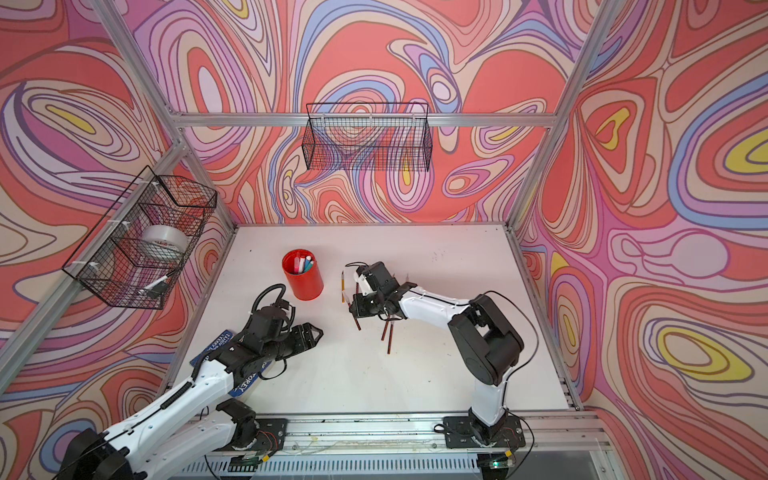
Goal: Remove protective caps from carving knives
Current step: Pick up the carving knife from the center of the board, then remove the protective sleeve from the carving knife.
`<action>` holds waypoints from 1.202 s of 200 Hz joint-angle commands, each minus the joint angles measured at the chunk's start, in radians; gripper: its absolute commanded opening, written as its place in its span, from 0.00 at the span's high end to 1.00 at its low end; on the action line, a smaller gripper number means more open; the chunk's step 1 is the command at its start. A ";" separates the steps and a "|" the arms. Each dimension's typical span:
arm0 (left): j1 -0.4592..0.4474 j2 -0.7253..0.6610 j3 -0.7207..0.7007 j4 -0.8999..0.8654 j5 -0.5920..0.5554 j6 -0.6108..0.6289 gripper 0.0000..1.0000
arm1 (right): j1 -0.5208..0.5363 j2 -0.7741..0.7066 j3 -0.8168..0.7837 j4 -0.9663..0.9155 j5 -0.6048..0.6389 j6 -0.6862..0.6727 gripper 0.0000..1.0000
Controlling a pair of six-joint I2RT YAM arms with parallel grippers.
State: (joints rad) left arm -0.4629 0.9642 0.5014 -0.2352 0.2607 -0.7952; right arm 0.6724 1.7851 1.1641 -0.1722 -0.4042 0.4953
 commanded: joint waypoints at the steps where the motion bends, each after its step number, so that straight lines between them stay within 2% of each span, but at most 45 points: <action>1: 0.005 0.073 0.082 0.199 0.190 0.038 0.25 | -0.020 -0.097 -0.043 0.107 -0.118 0.044 1.00; 39: 0.003 0.162 0.126 0.416 0.320 -0.062 0.25 | -0.073 -0.199 -0.112 0.207 -0.193 0.111 1.00; 62: -0.009 0.179 0.128 0.516 0.344 -0.106 0.25 | -0.086 -0.226 -0.120 0.223 -0.223 0.142 1.00; 103: -0.048 0.179 0.132 0.576 0.350 -0.123 0.30 | -0.100 -0.230 -0.152 0.336 -0.306 0.244 1.00; 123: -0.070 0.179 0.148 0.547 0.327 -0.094 0.35 | -0.102 -0.231 -0.159 0.386 -0.334 0.290 1.00; 170: -0.093 0.200 0.176 0.530 0.295 -0.075 0.47 | -0.101 -0.264 -0.162 0.392 -0.349 0.305 1.00; 208: -0.110 0.227 0.211 0.536 0.295 -0.073 0.64 | -0.102 -0.266 -0.179 0.415 -0.357 0.330 1.00; 240: -0.122 0.254 0.230 0.539 0.296 -0.073 0.74 | -0.102 -0.258 -0.178 0.443 -0.373 0.352 1.00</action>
State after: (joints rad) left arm -0.5766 1.2007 0.6945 0.2775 0.5632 -0.8829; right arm 0.5762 1.5391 0.9966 0.2260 -0.7509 0.8223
